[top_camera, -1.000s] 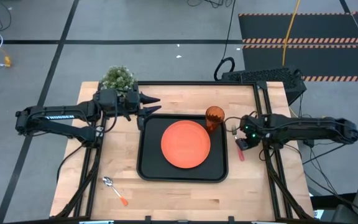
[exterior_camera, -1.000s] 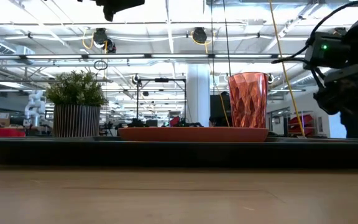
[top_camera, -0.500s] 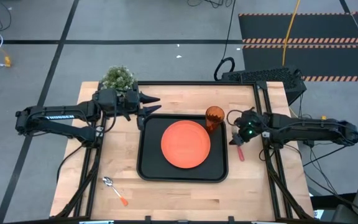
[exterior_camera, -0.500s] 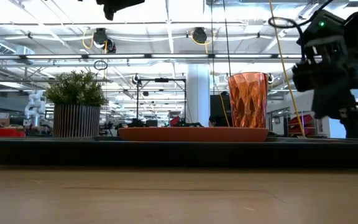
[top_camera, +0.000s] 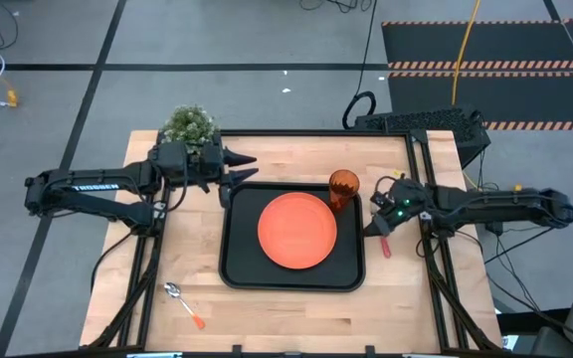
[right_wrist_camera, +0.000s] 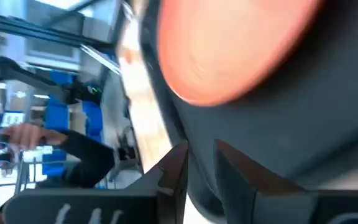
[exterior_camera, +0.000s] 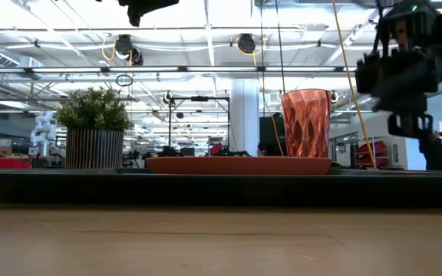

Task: Pick and place plate/cup/fork/spoon on tray
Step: Put the pink fork on the black tray to the left of the orange plate

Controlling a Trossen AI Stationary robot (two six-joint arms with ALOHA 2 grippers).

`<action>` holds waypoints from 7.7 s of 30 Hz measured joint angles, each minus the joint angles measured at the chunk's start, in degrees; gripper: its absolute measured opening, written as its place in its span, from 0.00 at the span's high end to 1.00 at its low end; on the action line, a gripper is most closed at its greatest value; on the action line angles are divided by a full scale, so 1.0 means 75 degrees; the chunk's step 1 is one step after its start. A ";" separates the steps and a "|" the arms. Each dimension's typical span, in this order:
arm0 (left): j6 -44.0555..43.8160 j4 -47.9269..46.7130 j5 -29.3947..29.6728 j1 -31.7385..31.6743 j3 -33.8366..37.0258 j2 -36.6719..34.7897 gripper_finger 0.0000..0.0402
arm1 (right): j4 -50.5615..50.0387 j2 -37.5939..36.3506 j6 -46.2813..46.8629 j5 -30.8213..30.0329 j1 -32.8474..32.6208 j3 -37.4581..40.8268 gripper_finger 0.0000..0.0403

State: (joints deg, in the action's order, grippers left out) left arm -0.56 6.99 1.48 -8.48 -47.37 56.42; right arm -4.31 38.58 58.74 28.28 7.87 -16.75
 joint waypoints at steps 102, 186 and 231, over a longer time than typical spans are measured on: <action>0.1234 -0.1313 0.0739 0.1214 0.0000 -0.1547 0.66 | -0.4888 0.4314 0.3529 -0.6231 -0.4148 -0.1017 0.93; 0.1285 -0.1281 0.1425 0.1223 0.0003 -0.1323 0.66 | 0.4546 0.9053 -0.7972 -0.5737 -0.3516 -0.7199 0.93; 0.3027 -0.1833 0.3277 0.1300 -0.0003 0.0629 0.53 | 0.6278 0.9285 -1.3576 -1.3849 -0.3536 -0.7219 0.92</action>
State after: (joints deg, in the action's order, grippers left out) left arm 22.14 -6.76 26.06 1.27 -47.40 61.14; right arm 42.77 108.21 -43.08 -75.59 -18.65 -70.89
